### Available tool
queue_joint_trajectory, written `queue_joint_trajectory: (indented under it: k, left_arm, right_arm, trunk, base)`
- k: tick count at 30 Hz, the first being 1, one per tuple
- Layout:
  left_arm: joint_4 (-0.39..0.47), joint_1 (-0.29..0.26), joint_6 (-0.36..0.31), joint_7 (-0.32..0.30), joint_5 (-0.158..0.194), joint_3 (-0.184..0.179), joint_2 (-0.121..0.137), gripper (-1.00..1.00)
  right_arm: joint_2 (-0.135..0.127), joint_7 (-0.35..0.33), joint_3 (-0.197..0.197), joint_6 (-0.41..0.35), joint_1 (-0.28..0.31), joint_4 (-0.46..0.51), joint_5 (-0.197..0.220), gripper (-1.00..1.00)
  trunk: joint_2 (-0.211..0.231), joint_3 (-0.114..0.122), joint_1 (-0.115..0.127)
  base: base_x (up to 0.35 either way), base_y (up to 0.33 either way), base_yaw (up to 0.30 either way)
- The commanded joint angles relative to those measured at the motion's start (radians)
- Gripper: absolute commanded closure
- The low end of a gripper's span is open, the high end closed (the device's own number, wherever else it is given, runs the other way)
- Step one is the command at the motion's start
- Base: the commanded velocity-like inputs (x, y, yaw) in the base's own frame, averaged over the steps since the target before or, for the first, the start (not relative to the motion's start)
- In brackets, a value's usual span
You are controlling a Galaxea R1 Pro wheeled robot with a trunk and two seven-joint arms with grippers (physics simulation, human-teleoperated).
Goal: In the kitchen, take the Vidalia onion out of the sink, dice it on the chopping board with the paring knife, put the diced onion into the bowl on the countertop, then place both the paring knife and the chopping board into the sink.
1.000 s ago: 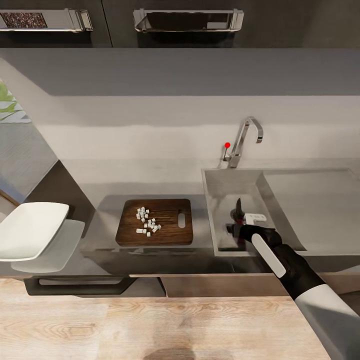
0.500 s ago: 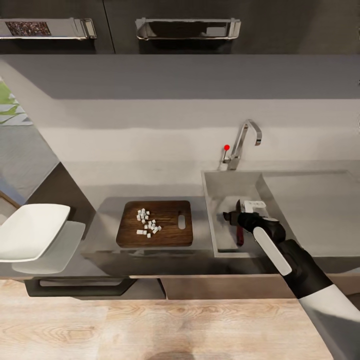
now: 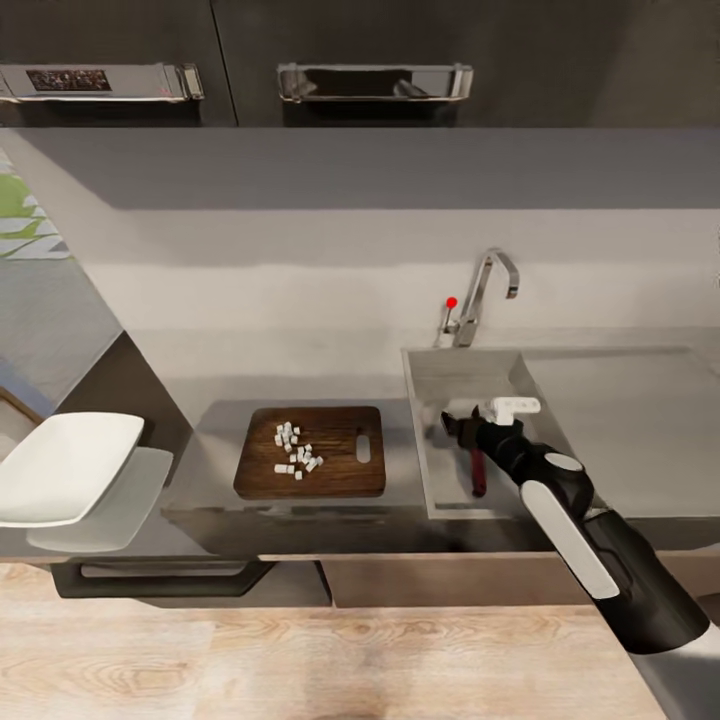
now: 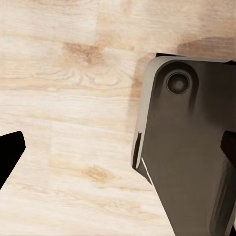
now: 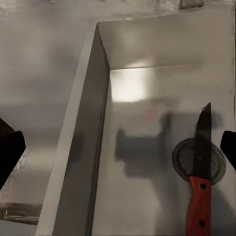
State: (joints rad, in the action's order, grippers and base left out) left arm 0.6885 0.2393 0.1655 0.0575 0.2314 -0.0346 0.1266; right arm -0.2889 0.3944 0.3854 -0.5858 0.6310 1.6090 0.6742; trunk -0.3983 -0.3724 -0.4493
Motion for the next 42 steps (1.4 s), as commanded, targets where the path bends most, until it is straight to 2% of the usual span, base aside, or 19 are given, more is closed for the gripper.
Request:
queue_joint_trajectory:
  k: [1, 7, 12, 13, 15, 18, 20, 22, 25, 28, 33, 40, 42]
  left_arm:
    - [-0.001, 0.000, 0.002, 0.005, 0.005, -0.004, 0.001, -1.00]
    - [-0.004, 0.000, 0.002, 0.005, 0.005, -0.004, 0.001, -1.00]
    - [-0.003, 0.000, 0.002, 0.005, 0.005, -0.004, 0.001, -1.00]
    - [-0.003, 0.000, 0.002, 0.005, 0.005, -0.004, 0.001, -1.00]
    - [-0.003, 0.000, 0.002, 0.005, 0.005, -0.004, 0.001, -1.00]
    - [-0.004, 0.000, 0.002, 0.005, 0.005, -0.004, 0.001, -1.00]
    - [-0.005, 0.000, 0.002, 0.005, 0.005, -0.004, 0.001, -1.00]
    - [-0.012, 0.000, 0.002, 0.005, 0.005, -0.004, 0.001, -1.00]
    - [-0.017, -0.001, 0.002, 0.005, 0.005, -0.004, 0.000, -1.00]
    - [-0.018, -0.001, 0.002, 0.005, 0.005, -0.004, 0.001, -1.00]
    - [-0.017, -0.001, 0.002, 0.005, 0.005, -0.004, 0.000, -1.00]
    - [-0.015, -0.001, 0.002, 0.005, 0.004, -0.004, 0.000, -1.00]
    - [-0.014, -0.001, 0.002, 0.005, 0.004, -0.004, 0.000, -1.00]
  right_arm:
    - [-0.006, 0.010, 0.002, 0.021, -0.005, 0.008, 0.010, -1.00]
    - [-0.021, 0.017, 0.003, 0.091, -0.030, 0.018, 0.011, -1.00]
    - [-0.019, 0.089, 0.001, 0.097, -0.032, 0.012, -0.002, -1.00]
    - [-0.019, 0.112, -0.001, 0.098, -0.032, 0.012, -0.019, -1.00]
    - [-0.015, 0.171, -0.003, 0.098, -0.033, 0.013, -0.090, -1.00]
    - [0.002, 0.215, -0.005, 0.099, -0.032, 0.018, -0.229, -1.00]
    - [0.012, 0.223, -0.004, 0.120, -0.033, 0.021, -0.285, -1.00]
    - [0.015, 0.227, 0.000, 0.182, -0.033, 0.023, -0.305, -1.00]
    - [0.017, 0.229, 0.002, 0.235, -0.033, 0.022, -0.305, -1.00]
    - [0.029, 0.229, 0.007, 0.243, -0.033, 0.022, -0.302, -1.00]
    - [0.066, 0.230, 0.017, 0.205, -0.033, 0.022, -0.301, -1.00]
    - [0.075, 0.229, 0.022, 0.176, -0.033, 0.022, -0.301, -1.00]
    - [0.088, 0.230, 0.023, 0.168, -0.033, 0.022, -0.300, -1.00]
  trunk:
    - [-0.002, 0.000, -0.001]
    - [-0.002, 0.010, -0.001]
    - [-0.002, 0.015, -0.001]
    - [-0.002, 0.015, -0.001]
    - [-0.002, 0.015, -0.001]
    - [-0.002, 0.015, -0.001]
    - [-0.002, 0.015, -0.001]
    - [-0.002, 0.015, -0.001]
    - [-0.002, 0.015, -0.001]
    - [-0.002, 0.015, -0.001]
    - [-0.002, 0.016, -0.001]
    - [-0.002, 0.026, -0.001]
    - [-0.002, 0.029, -0.001]
  base:
    - [0.000, 0.000, 0.000]
    - [0.000, 0.000, 0.000]
    - [0.000, 0.000, 0.000]
    - [0.000, 0.000, 0.000]
    - [0.000, 0.000, 0.000]
    - [0.000, 0.000, 0.000]
    - [0.000, 0.000, 0.000]
    - [0.000, 0.000, 0.000]
    - [-0.008, 0.006, 0.000]
    - [-0.141, 0.120, 0.000]
    - [-0.234, 0.190, 0.000]
    - [-0.160, 0.212, 0.000]
    - [-0.013, 0.226, 0.000]
